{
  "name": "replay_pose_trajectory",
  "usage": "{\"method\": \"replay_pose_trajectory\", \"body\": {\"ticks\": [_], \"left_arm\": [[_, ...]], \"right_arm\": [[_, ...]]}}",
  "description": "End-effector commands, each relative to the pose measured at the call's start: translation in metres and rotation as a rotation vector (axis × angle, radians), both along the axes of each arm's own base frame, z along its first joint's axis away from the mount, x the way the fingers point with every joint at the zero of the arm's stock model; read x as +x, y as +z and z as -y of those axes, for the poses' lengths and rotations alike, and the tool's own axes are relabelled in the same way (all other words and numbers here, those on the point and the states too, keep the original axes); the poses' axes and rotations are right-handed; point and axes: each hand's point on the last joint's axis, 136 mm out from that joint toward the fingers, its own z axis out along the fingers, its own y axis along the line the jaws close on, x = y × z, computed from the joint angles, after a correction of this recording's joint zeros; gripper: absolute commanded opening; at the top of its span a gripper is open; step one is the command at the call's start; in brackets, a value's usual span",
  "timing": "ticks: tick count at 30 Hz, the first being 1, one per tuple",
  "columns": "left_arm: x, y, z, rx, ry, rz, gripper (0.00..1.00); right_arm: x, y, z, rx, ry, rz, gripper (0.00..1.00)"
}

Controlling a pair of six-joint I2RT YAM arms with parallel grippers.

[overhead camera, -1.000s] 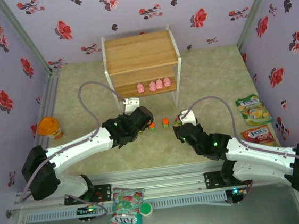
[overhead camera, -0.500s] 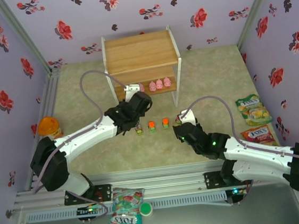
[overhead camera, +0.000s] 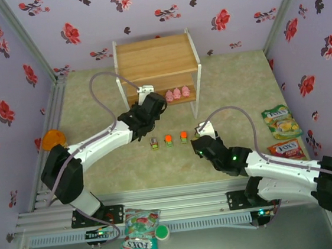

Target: Place and organize the plastic toys onto the shelf

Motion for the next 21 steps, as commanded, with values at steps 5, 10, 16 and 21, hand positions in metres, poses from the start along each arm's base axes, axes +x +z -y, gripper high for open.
{"method": "replay_pose_trajectory", "body": {"ticks": [5,10,16,21], "left_arm": [[0.017,0.018,0.005,-0.007,0.013,0.067,0.33],[0.022,0.017,0.004,-0.006,0.020,0.068,0.33],[0.024,0.014,-0.001,0.003,0.037,0.065,0.33],[0.028,0.011,-0.005,0.006,0.054,0.058,0.35]], "right_arm": [[0.003,0.001,-0.005,0.003,0.010,-0.001,0.56],[0.003,0.001,-0.004,0.003,0.008,-0.002,0.56],[0.003,0.002,-0.003,0.001,0.003,0.000,0.56],[0.003,0.002,-0.003,0.004,0.005,0.000,0.56]]}}
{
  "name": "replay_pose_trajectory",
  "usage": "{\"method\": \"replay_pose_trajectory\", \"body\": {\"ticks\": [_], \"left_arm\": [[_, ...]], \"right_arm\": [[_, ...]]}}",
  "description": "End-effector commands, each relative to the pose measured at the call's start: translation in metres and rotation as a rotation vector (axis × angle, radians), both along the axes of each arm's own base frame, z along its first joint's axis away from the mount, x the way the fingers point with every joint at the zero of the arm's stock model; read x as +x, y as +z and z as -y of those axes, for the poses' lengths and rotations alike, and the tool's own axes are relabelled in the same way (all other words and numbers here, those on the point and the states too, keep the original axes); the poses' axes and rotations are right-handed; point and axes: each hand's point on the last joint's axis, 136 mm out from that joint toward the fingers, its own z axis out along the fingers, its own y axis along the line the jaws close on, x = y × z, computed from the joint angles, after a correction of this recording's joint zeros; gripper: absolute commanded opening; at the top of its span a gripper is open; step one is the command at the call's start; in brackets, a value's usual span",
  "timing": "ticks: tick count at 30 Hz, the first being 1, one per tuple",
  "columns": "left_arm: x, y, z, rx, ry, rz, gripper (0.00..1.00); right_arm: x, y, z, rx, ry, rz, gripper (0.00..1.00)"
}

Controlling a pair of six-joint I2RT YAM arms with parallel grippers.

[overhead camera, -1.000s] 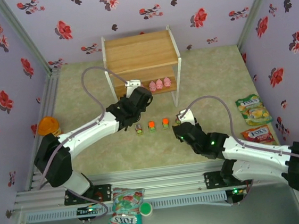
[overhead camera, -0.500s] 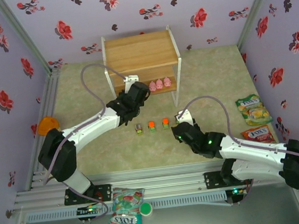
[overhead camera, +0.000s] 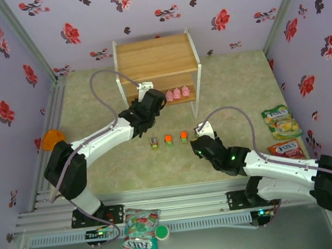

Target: Place and organize the plastic toys onto the shelf

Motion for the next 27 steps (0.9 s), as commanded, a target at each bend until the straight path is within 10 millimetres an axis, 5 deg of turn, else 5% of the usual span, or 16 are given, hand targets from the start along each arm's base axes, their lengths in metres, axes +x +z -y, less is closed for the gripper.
{"method": "replay_pose_trajectory", "body": {"ticks": [1,27], "left_arm": [[0.0107,0.0096,-0.0049,0.010,0.037,0.034,0.36],[0.0094,0.0012,-0.0087,0.000,0.055,0.016,0.46]], "right_arm": [[0.0029,0.0058,-0.0015,0.008,-0.001,0.013,0.56],[0.0034,0.0040,-0.0014,0.000,-0.004,0.010,0.56]]}}
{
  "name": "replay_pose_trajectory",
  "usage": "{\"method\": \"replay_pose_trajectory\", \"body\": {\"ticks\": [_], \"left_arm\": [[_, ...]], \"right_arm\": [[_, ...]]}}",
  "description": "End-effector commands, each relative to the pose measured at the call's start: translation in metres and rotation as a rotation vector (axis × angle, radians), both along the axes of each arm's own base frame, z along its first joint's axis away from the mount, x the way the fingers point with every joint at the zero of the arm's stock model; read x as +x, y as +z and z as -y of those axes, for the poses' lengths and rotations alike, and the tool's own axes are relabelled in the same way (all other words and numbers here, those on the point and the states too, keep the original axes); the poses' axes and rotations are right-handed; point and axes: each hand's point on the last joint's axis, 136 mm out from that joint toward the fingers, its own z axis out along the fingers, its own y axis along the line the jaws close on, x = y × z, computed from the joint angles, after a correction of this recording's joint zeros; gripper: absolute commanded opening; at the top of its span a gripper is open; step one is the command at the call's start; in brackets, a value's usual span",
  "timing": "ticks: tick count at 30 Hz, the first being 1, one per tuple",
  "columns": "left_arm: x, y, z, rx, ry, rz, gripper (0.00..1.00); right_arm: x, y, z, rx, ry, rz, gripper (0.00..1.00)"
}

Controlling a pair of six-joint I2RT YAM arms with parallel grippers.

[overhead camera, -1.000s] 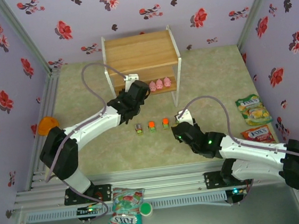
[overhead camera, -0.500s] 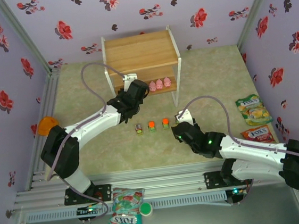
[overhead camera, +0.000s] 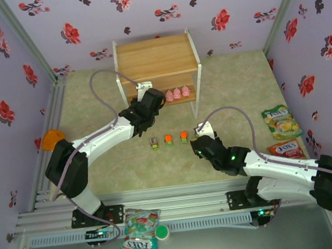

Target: Place and organize the plastic toys onto the shelf

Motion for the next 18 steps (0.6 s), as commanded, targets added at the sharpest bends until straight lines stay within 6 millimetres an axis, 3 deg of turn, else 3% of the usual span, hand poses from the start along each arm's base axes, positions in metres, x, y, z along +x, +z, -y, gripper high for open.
{"method": "replay_pose_trajectory", "body": {"ticks": [1,18], "left_arm": [[0.004,0.005,-0.005,-0.007,0.036,0.018,0.46],[-0.011,0.036,-0.004,-0.026,0.001,0.083,0.48]], "right_arm": [[0.003,0.005,-0.002,0.002,-0.001,0.011,0.56],[0.003,0.004,-0.002,0.001,-0.001,0.011,0.56]]}}
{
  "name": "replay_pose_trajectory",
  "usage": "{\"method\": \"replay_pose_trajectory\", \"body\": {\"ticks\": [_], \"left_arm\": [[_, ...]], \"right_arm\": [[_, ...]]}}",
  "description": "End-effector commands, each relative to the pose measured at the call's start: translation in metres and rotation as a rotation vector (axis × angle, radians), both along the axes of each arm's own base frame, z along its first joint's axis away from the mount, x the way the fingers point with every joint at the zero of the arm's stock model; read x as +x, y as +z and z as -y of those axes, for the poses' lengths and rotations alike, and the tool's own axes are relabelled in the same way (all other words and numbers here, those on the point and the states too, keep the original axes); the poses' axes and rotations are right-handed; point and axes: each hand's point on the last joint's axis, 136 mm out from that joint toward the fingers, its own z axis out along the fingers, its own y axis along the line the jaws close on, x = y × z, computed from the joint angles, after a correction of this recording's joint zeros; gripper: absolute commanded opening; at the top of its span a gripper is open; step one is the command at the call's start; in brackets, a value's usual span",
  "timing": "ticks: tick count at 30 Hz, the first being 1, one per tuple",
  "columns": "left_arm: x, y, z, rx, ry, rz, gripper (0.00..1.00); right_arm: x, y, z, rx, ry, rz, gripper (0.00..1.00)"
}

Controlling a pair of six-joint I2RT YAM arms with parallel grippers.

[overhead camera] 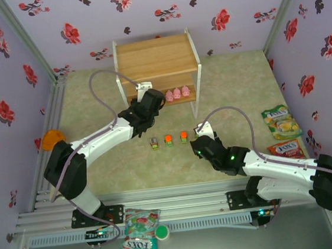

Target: Place and organize the plastic toys onto the shelf

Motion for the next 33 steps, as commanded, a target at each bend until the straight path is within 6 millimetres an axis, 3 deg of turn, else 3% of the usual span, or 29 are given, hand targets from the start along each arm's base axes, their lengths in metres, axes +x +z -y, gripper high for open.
{"method": "replay_pose_trajectory", "body": {"ticks": [1,15,28,33], "left_arm": [[-0.006,0.033,-0.007,-0.026,0.017,0.080,0.48],[-0.031,0.043,0.003,-0.016,-0.018,0.105,0.48],[-0.075,0.043,-0.003,0.023,-0.096,0.108,0.49],[-0.094,0.031,-0.005,0.004,-0.136,0.093,0.52]], "right_arm": [[0.003,0.006,-0.002,0.009,0.000,0.015,0.56],[0.004,0.009,0.004,0.007,-0.022,0.034,0.57],[0.007,0.008,0.021,0.025,-0.123,0.022,0.62],[0.007,0.001,0.029,0.059,-0.224,-0.005,0.62]]}}
